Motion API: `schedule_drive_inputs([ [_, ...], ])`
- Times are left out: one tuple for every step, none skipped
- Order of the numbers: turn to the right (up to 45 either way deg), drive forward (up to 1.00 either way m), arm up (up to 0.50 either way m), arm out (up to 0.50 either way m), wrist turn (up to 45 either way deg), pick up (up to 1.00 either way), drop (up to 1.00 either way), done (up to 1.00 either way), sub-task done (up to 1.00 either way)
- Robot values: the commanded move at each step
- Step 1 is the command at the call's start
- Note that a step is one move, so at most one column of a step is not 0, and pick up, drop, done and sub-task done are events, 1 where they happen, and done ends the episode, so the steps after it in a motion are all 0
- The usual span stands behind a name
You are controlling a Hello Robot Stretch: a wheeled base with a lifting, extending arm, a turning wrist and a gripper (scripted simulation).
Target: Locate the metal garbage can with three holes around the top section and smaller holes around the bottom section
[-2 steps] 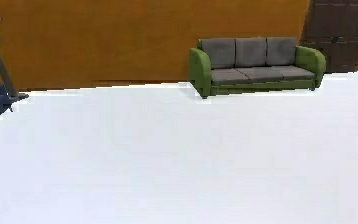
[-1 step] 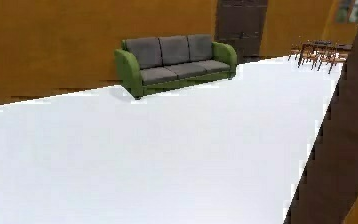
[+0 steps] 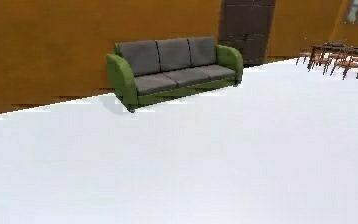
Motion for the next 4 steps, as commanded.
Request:
schedule_drive_inputs([
  [-45.0, 0.0, 0.0, 0.0, 0.0, 0.0, 0.0, 0.0, 0.0],
  [-39.0, 0.0, 0.0, 0.0, 0.0, 0.0, 0.0, 0.0, 0.0],
  [0.0, 0.3, 0.0, 0.0, 0.0, 0.0, 0.0, 0.0, 0.0],
  [-24.0, 0.0, 0.0, 0.0, 0.0, 0.0, 0.0, 0.0, 0.0],
])
